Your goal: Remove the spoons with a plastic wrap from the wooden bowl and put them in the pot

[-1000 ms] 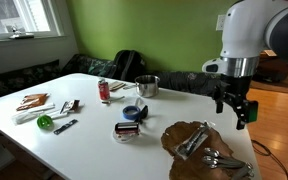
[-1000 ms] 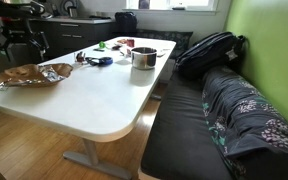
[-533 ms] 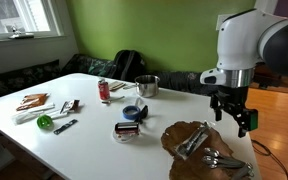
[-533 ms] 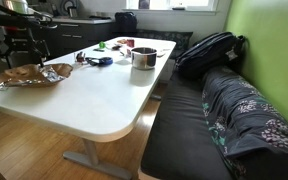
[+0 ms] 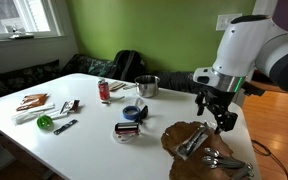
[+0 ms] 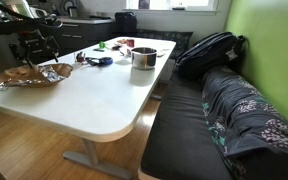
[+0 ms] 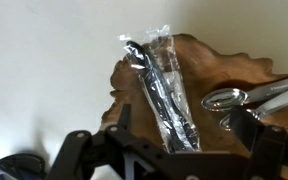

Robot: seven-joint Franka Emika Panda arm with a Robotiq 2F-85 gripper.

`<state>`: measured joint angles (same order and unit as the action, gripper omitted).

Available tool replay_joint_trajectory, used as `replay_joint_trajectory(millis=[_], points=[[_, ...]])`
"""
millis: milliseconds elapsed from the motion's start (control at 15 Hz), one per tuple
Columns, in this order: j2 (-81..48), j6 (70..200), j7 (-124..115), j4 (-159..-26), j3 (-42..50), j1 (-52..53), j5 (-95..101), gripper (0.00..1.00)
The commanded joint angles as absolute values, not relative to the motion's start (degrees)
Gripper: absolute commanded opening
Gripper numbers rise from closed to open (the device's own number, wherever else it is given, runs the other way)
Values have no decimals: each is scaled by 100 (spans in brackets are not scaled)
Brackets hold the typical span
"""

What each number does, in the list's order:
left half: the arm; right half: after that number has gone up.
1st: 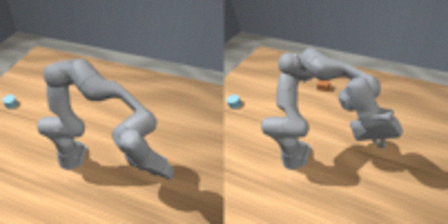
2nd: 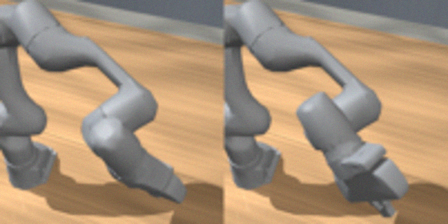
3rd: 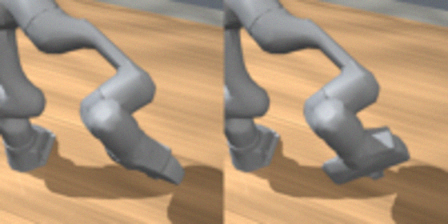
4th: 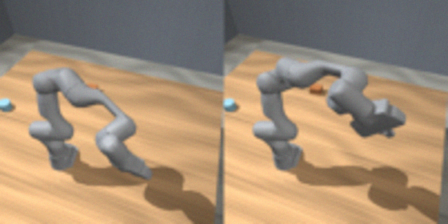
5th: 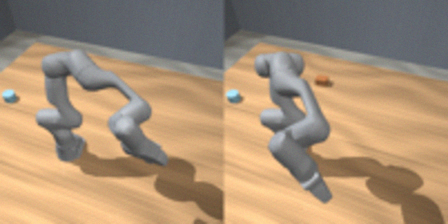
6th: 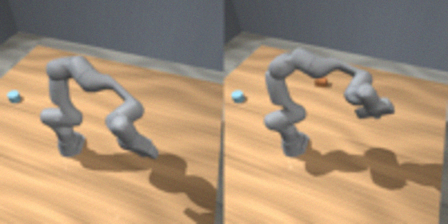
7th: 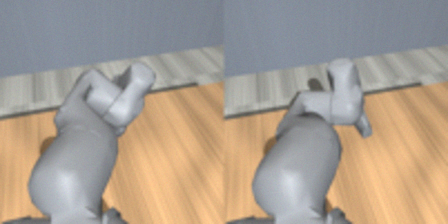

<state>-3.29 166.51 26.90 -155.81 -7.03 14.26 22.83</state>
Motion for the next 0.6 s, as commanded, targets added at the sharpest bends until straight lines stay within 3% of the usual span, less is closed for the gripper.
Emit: replay_joint_trajectory(millis=[0,67,133,267,533], points=[[-880,17062,2278,-15353,-585,1487,2759,100],[-1011,17135,2245,-15305,-540,1499,2838,97],[-1164,17223,2312,-15279,-570,1478,2756,73],[-1362,17256,2306,-15218,-543,1499,2742,71],[-1629,17274,2286,-15119,-444,1559,2733,40]])
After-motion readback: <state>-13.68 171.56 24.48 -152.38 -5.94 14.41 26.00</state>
